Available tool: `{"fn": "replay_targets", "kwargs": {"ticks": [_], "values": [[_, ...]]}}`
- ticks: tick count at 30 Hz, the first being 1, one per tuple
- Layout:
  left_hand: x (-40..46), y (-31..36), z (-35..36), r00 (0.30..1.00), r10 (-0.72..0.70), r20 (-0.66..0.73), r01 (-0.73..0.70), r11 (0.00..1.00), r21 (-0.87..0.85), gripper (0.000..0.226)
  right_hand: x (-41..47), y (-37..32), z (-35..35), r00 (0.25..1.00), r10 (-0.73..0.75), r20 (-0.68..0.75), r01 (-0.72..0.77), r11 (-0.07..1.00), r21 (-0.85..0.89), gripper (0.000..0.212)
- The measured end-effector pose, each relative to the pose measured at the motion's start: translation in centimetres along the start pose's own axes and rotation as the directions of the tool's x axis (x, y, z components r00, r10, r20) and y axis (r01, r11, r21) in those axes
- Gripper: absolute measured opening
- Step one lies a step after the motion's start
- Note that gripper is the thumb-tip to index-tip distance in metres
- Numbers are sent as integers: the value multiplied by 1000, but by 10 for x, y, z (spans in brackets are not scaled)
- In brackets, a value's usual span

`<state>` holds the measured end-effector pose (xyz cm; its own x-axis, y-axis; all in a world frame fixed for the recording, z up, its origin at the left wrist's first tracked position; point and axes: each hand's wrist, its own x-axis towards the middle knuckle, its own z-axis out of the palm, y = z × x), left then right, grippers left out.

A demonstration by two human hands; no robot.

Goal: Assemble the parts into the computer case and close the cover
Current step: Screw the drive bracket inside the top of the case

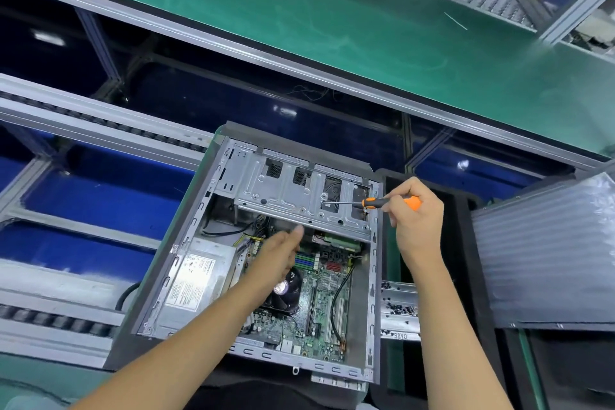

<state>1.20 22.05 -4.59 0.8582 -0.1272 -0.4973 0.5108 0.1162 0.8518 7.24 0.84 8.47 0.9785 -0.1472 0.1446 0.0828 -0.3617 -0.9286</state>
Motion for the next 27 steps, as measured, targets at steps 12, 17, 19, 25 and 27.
{"fn": "replay_targets", "kwargs": {"ticks": [12, 17, 19, 25, 27], "values": [[35, 10, 28, 987, -101, 125, 68, 968, 241, 85, 15, 20, -10, 998, 54, -40, -57, 995, -79, 15], [33, 13, 30, 994, -37, 102, 16, 979, 203, 40, 18, 23, -13, 999, 49, 3, -48, 995, -89, 15], [35, 14, 29, 997, -19, 80, 1, 974, 228, 47, 20, 23, -12, 998, 49, 35, -45, 993, -111, 14], [42, 7, 26, 999, 2, 52, -16, 963, 269, 50, 24, 27, -8, 998, 52, 33, -47, 991, -127, 13], [44, 4, 25, 999, 7, 42, -18, 962, 272, 51, 25, 28, -6, 998, 57, 29, -52, 989, -138, 14]]}}
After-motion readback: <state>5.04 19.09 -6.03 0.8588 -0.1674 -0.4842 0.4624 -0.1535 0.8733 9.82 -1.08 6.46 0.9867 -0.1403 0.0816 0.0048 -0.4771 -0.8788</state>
